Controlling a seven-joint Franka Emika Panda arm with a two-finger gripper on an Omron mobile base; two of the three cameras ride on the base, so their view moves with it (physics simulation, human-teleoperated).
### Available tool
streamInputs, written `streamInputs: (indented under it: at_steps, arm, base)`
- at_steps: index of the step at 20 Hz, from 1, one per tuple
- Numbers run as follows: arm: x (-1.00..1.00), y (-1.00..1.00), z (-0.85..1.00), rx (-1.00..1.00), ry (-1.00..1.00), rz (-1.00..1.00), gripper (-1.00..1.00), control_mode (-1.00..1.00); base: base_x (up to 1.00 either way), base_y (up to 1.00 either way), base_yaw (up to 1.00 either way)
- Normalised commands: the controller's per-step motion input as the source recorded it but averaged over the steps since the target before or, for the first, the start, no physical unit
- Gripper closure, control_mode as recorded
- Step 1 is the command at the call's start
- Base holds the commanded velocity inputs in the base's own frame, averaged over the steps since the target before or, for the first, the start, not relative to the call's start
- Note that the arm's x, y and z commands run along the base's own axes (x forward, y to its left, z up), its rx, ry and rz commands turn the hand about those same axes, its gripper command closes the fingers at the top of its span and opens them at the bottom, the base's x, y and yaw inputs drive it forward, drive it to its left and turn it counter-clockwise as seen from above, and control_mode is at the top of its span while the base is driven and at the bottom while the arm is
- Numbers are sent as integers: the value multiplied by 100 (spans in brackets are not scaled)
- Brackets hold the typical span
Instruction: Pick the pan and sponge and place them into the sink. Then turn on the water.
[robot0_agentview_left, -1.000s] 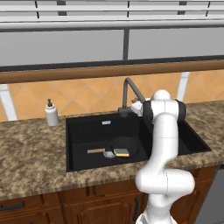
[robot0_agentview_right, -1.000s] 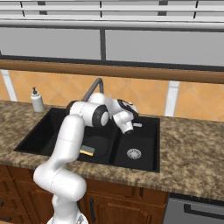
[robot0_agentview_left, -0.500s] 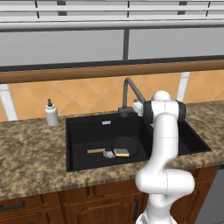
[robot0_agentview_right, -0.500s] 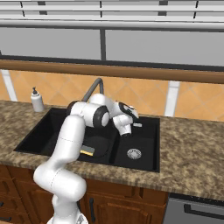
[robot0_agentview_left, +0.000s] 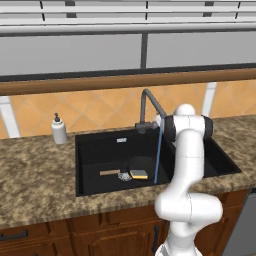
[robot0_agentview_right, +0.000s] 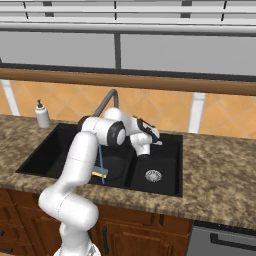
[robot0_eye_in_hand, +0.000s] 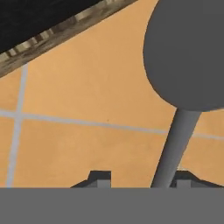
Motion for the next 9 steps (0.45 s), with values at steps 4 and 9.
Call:
streamInputs:
  at_steps: [4,9]
  arm:
    - [-92,-75,97,39,-30,8,100,-100]
    - [-100,-65,100,33,-39,12,100,-100]
  base:
    - [0,0,0]
    - [0,0,0]
